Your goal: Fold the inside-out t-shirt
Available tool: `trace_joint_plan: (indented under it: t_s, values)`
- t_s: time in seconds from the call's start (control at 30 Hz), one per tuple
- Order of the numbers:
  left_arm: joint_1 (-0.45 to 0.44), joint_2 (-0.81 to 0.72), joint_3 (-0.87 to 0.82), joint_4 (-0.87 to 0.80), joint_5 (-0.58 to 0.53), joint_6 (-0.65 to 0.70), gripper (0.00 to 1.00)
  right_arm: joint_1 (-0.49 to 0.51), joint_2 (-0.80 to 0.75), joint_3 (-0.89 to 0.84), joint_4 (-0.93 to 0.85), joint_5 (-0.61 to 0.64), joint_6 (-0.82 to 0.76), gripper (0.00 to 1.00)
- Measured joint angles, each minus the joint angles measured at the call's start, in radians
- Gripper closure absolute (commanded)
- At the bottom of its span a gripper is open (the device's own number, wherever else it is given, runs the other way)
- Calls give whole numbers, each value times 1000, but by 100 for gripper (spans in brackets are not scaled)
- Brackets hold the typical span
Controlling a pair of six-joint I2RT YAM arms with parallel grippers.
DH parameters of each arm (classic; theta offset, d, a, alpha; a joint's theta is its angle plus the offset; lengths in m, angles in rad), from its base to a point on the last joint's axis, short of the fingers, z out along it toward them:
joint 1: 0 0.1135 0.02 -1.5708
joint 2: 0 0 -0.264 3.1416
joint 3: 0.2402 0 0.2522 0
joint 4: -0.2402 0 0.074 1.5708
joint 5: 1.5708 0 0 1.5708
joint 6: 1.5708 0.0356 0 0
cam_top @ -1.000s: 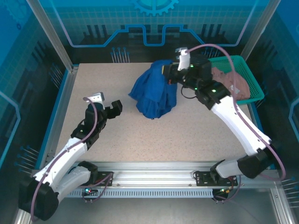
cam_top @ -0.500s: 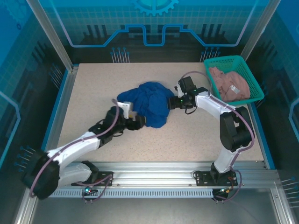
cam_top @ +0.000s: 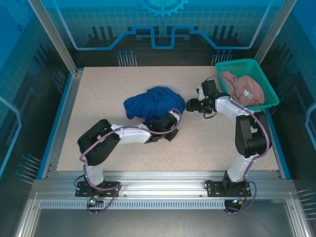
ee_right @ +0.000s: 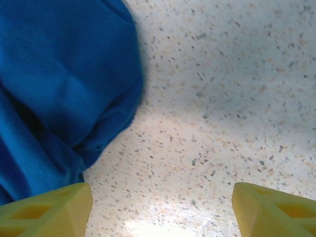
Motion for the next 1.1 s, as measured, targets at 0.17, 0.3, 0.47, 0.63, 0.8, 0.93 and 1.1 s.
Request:
trace_joint_plan:
  t_s: [0.17,0.3,0.47,0.63,0.8,0.93,1.1]
  values:
    - [21,-77,-93,17,-76,9,100,-43,-39,-66,23,-3,3,26]
    - [157,-399,-304,114,90,-96,100,-22,-66,-92,92,-45,13,27]
    - [315,-539,-375,240,267,-243,100,51,-19,-92,206,-116,41,27]
    - [322,-540,-420,254,356,-319,100,111,67,-90,273,-191,84,27]
    - [330,-540,-432,254,387,-347,100,153,110,-103,348,-237,137,53]
    - [343,-548,-436,261,399,-369,100,148,152,-106,417,-301,189,95]
    - [391,-639,-442,258,404,-406,100,56,37,-166,476,-372,238,100]
